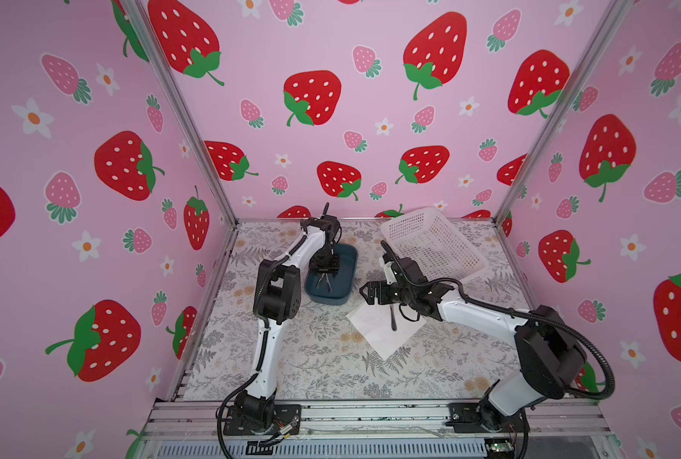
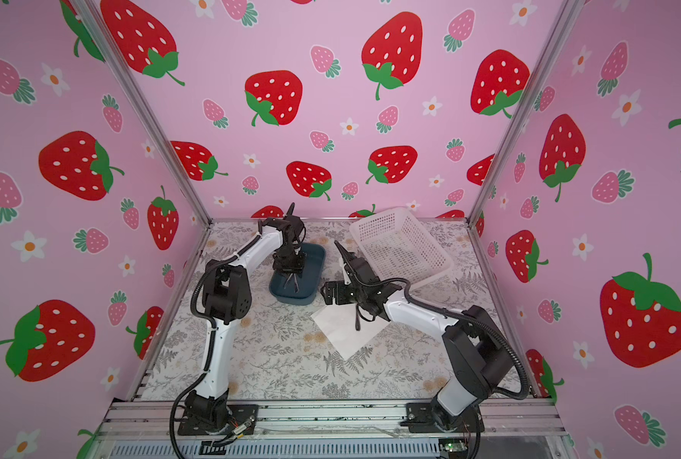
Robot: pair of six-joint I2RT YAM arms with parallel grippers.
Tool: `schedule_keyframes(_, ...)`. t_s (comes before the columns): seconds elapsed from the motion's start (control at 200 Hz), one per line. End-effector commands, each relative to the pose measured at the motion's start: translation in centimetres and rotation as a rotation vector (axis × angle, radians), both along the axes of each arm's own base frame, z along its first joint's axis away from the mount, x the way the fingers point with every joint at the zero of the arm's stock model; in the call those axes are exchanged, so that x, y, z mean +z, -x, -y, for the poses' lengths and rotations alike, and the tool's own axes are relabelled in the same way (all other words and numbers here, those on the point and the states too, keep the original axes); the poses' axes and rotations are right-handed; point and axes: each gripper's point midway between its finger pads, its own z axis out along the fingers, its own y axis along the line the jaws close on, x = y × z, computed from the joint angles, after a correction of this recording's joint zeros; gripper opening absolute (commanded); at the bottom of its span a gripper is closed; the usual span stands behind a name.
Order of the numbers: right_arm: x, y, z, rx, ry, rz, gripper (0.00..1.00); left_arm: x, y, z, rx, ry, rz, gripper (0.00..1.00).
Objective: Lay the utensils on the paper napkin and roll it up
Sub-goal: 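Lower the left gripper and close it on the fork handle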
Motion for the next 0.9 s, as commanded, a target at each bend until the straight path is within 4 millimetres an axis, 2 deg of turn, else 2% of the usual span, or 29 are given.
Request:
schedule_keyframes(0.0, -0.8, 0.0, 0.1, 0.004, 0.006, -0.016, 1.00, -0.6, 0.1, -0.6, -0.018, -0.042, -0.030, 0.48)
schedule_keyframes(0.35, -1.3, 0.0, 0.1, 0.014, 0.009, -0.031, 1.00, -1.6, -2.3, -0.9, -0.004, -0.076, 0.015, 0.48)
schedule_keyframes(0.635, -1.4, 0.1, 0.3, 0.014, 0.011, -0.038, 1.00, -3.0, -1.7, -1.0, -0.013, -0.083, -0.035, 0.45)
schedule_keyframes(0.895, -1.4, 0.2, 0.4, 0.008, 0.007, -0.046, 1.00, -2.3, -1.2, -0.5, -0.007, -0.055, -0.047, 0.27)
